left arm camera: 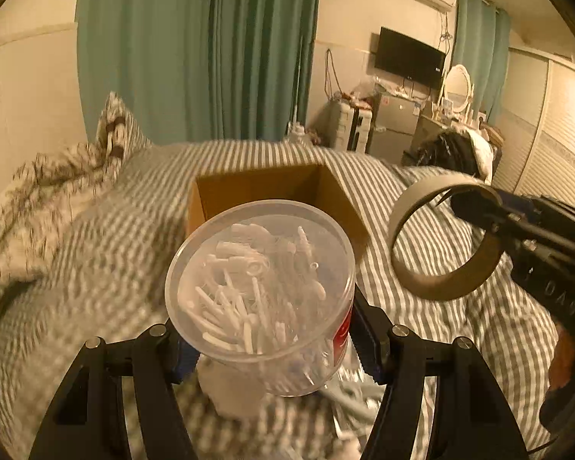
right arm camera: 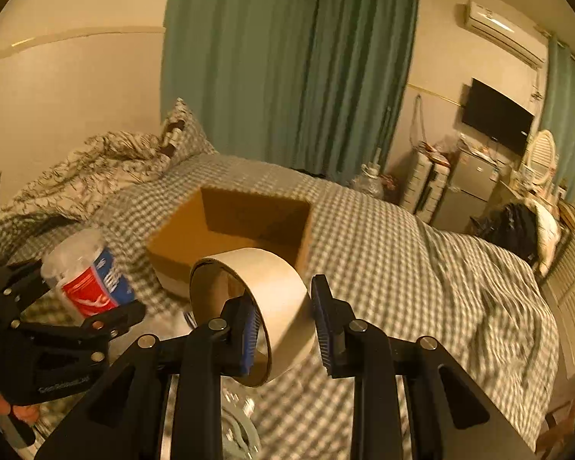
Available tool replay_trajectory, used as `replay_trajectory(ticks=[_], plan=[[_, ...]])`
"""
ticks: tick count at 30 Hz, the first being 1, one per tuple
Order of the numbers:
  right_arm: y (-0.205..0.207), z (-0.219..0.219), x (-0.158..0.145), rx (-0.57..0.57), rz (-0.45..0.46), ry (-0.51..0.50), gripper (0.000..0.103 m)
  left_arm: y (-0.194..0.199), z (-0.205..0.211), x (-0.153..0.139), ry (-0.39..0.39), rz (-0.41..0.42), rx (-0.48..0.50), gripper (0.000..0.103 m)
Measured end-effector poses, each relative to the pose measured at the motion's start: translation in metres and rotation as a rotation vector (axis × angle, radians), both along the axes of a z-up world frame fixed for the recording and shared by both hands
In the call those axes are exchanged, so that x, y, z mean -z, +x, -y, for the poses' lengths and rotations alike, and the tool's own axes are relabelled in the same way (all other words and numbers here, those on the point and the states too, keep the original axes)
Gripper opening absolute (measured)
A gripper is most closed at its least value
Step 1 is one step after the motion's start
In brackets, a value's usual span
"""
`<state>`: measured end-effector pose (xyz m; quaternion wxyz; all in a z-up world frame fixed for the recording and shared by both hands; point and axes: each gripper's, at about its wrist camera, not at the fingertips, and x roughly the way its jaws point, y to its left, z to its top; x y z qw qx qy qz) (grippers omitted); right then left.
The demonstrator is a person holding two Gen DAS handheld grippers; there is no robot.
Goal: Organize objects
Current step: 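Carry the tub and tape roll over the box and release both inside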
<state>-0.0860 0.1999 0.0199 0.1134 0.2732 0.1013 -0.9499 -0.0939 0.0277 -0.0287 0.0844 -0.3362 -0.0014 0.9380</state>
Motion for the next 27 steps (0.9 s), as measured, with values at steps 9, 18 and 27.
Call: replay_trajectory(ticks=[9, 18, 27], plan=[[-0.099, 0.021, -0.004, 0.018, 0.032, -0.021, 0.025, -0.096, 0.011, 0.005, -0.027, 0.015, 0.015, 0.067], [-0.168, 0.03, 0.052, 0.034, 0.138, -0.029, 0.026, -0.166, 0.013, 0.062, -0.034, 0.093, 0.06, 0.068], [-0.173, 0.019, 0.08, 0.061, 0.174, -0.049, 0.074, -0.171, 0.026, 0.084, 0.015, 0.133, 0.05, 0.091]])
